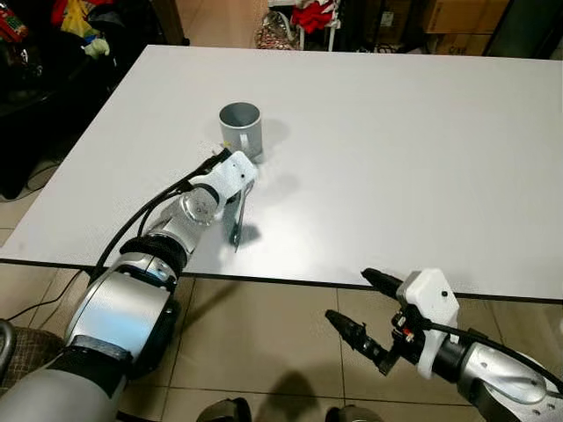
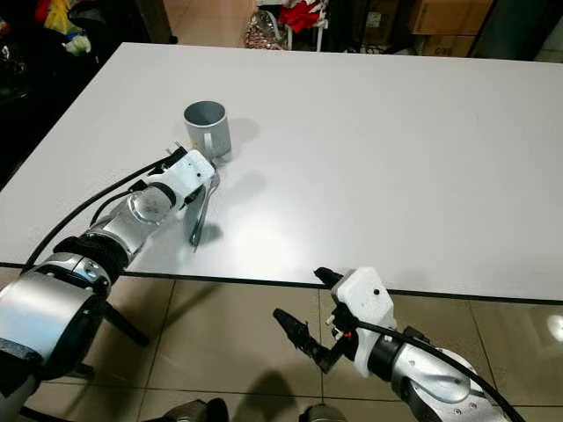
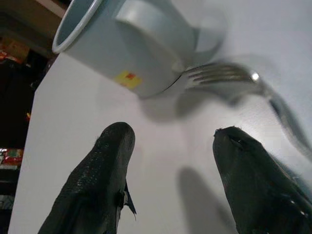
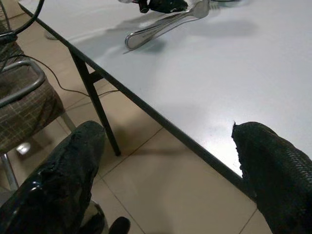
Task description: Setting the table
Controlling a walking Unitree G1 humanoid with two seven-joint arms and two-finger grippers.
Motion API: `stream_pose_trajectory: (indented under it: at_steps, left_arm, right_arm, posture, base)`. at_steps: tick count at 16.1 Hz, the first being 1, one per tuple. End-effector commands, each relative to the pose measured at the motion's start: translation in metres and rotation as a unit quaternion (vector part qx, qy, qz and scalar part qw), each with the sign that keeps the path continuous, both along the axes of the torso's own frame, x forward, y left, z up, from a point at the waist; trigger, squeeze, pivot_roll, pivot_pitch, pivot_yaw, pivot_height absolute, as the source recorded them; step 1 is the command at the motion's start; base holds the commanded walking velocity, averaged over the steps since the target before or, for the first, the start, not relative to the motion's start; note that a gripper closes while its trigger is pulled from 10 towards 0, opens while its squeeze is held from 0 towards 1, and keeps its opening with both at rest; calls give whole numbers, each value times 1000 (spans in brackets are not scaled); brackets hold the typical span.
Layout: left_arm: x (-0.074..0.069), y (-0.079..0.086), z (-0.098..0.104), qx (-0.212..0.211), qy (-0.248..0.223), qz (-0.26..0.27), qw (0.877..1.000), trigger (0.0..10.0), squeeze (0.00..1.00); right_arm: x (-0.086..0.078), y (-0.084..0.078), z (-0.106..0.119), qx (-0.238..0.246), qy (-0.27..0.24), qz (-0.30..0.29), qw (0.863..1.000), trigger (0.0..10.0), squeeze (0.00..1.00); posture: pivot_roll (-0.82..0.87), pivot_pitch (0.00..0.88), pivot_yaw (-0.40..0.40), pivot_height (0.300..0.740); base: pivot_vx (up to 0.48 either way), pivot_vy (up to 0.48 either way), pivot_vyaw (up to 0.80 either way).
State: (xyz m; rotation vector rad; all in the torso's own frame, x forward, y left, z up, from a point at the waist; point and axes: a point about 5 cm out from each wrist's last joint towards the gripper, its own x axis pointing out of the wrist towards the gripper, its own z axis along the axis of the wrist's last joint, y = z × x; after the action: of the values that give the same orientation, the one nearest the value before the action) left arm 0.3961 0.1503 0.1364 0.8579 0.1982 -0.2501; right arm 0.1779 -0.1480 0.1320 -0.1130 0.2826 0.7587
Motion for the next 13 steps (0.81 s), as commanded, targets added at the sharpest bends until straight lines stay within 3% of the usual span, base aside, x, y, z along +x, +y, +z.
stream_pose_trajectory:
  at_steps: [1, 3, 6, 7, 8, 9, 10, 12, 13]
  left_arm:
    - [1, 6, 3, -10, -7, 12, 1000, 10000, 0]
    - [2, 9, 10, -115, -1, 15, 993, 10000, 0]
    - [2, 9, 10, -115, -1, 15, 993, 10000, 0]
    - [2, 9, 10, -136, 5, 12, 991, 10000, 0]
    - [-1, -2, 2, -198, 61, -11, 978, 10000, 0]
    - [-8, -17, -10, -267, 133, -43, 954, 10000, 0]
    - [-11, -20, -17, -274, 159, -44, 947, 10000, 0]
    - [-14, -20, -23, -296, 182, -35, 937, 10000, 529]
    - [-15, -20, -23, -341, 196, -16, 919, 10000, 627]
  right_arm:
    - [0, 0, -1, 0, 0, -1, 1000, 10000, 0]
    - [2, 1, -3, 3, 0, -6, 1000, 10000, 0]
    - [2, 1, -3, 3, 0, -6, 1000, 10000, 0]
    - [2, 1, -4, 2, 1, -9, 1000, 10000, 0]
    - [5, 1, -5, 9, -2, -23, 1000, 10000, 0]
    - [8, 2, -6, 18, -7, -41, 999, 10000, 0]
    - [9, 2, -6, 21, -11, -47, 999, 10000, 0]
    - [8, 0, -5, 21, -15, -52, 998, 10000, 0]
    - [8, -2, -4, 23, -17, -56, 998, 10000, 0]
  posture:
    - [-248, 109, 73, 740]
    - [-239, 87, 85, 740]
    - [-239, 87, 85, 740]
    - [-239, 87, 85, 740]
    - [-211, 35, 113, 740]
    - [-210, 25, 121, 740]
    - [-209, 18, 126, 740]
    - [-207, 5, 134, 740]
    - [-205, 0, 134, 740]
  base:
    - [0, 0, 0]
    - [0, 0, 0]
    - [0, 0, 0]
    - [0, 0, 0]
    - [0, 0, 0]
    - [0, 0, 0]
    - [0, 0, 0]
    - [0, 0, 0]
    - [0, 0, 0]
